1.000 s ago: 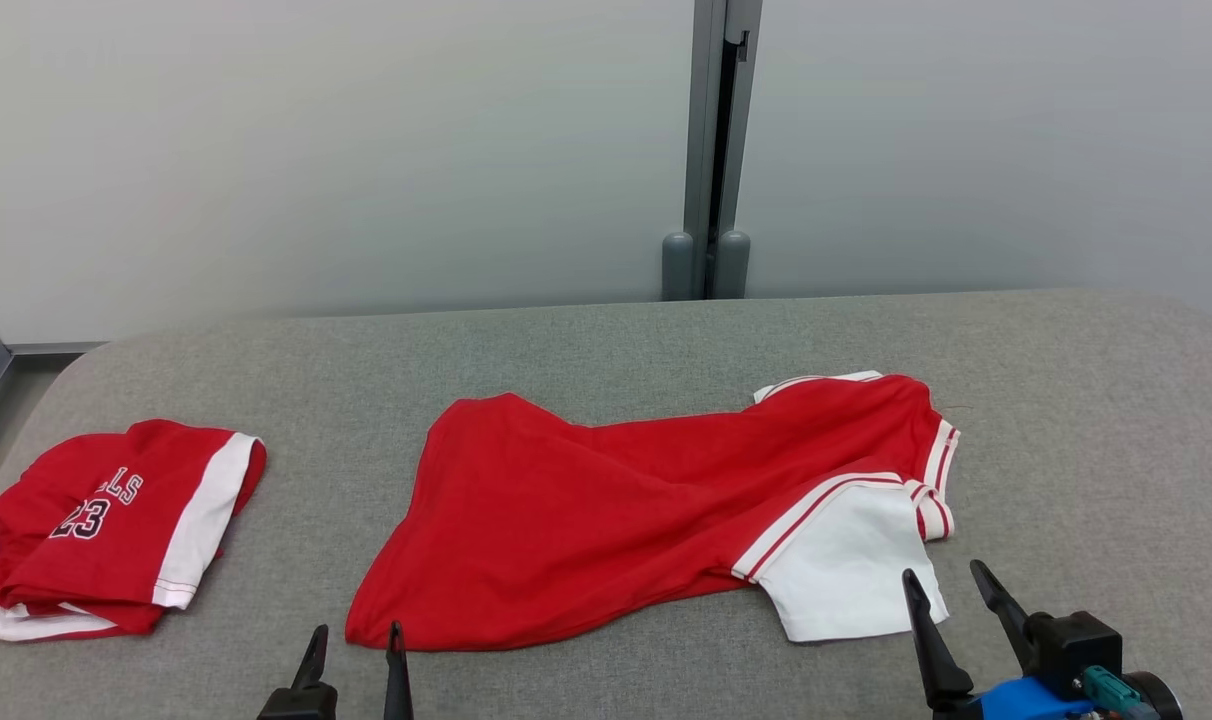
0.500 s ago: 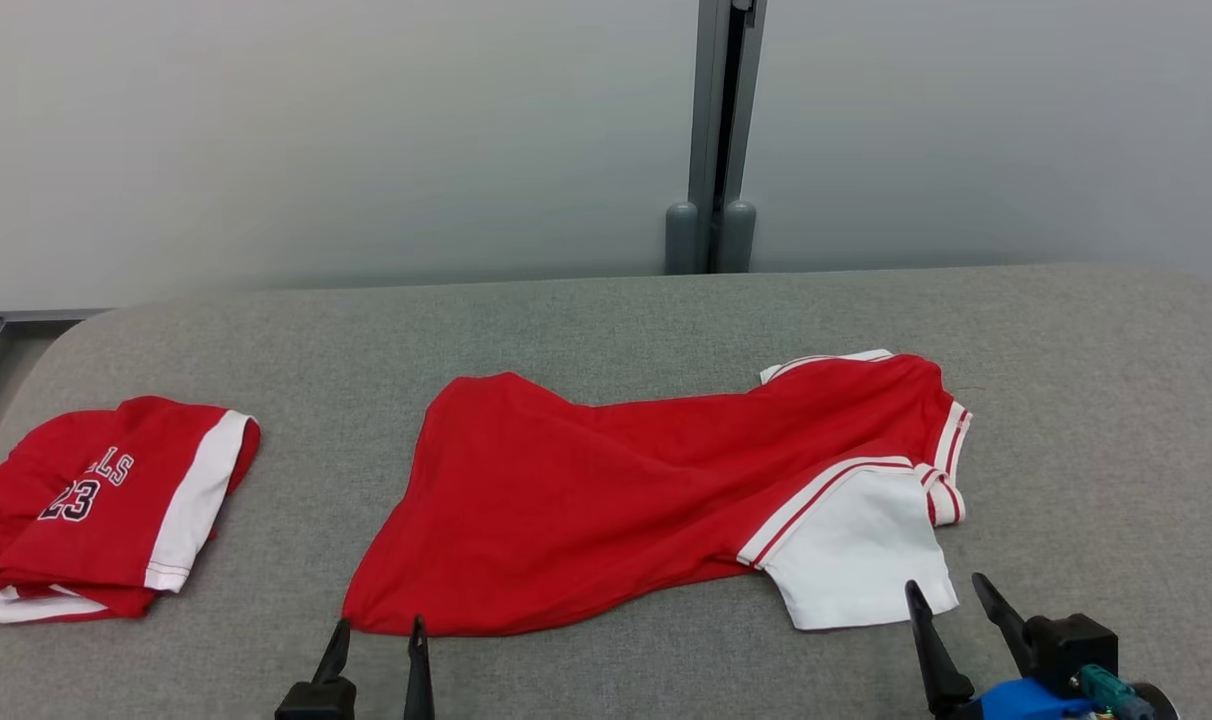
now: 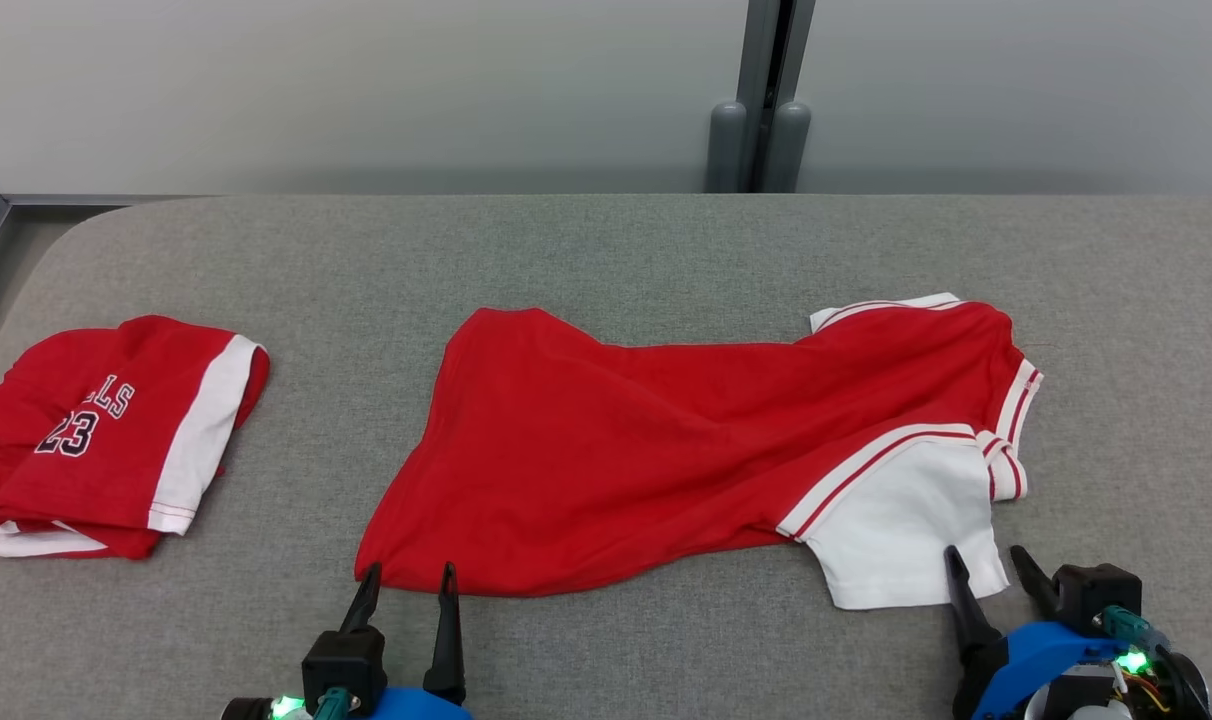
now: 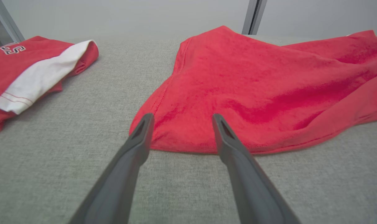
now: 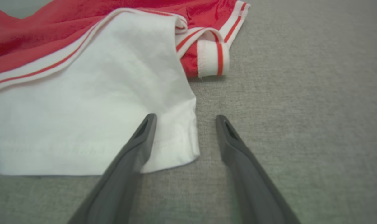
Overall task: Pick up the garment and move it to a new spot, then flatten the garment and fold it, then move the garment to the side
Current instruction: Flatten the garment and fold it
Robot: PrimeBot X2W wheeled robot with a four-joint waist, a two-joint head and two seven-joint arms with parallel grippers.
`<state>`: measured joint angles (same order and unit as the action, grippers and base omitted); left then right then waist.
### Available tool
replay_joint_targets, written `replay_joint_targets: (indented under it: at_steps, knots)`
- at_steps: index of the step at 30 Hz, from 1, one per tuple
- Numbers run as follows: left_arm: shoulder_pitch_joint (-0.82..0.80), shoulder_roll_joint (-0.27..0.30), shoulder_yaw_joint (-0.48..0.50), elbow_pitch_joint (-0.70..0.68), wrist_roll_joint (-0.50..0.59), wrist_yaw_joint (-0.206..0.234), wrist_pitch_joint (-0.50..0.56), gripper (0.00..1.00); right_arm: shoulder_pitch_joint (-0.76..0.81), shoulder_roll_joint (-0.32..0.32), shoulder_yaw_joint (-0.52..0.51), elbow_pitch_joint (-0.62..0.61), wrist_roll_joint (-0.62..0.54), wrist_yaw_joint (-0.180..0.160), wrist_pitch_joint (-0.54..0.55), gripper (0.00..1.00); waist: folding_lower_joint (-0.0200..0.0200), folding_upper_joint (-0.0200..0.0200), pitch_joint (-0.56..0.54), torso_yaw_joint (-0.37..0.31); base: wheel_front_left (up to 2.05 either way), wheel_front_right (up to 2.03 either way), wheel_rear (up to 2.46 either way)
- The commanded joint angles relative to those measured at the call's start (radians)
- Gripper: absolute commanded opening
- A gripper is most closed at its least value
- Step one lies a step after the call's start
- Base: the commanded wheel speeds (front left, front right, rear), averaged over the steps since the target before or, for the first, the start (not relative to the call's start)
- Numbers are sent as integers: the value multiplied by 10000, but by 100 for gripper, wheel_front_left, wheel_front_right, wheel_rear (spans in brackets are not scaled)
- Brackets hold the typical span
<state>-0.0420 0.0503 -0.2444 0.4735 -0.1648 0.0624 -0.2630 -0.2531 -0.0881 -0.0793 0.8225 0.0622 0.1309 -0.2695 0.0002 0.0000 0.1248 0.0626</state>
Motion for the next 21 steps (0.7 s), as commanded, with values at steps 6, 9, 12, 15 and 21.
replay_joint_targets:
  at_steps: [6, 9, 12, 15, 21]
  knots:
    - [-257, 3, 94, 17, -129, 110, -28, 100, 203, 145, 343, 1110, 486, 0, 195, 0, -2, 0, 37, 73, 0, 0, 0]
    - [-119, 3, 241, 22, -182, 147, -28, 100, 509, -179, 116, 617, 860, -6, 139, 0, -2, 0, -102, -25, 0, 0, 0]
    - [45, 2, 376, 63, -242, 157, -28, 100, 844, -584, -282, -60, 1139, -15, 97, 0, -2, 0, -310, -159, 0, 0, 0]
    - [226, 3, 514, 155, -318, 107, -28, 100, 1250, -863, -563, -575, 1299, -11, 59, 0, -2, 0, -516, -314, 0, 0, 0]
    - [454, 1, 392, 299, -705, -166, -26, 100, 1833, -1296, -947, -1152, 1402, -8, 53, 0, -2, 0, -665, -569, 0, 0, 0]
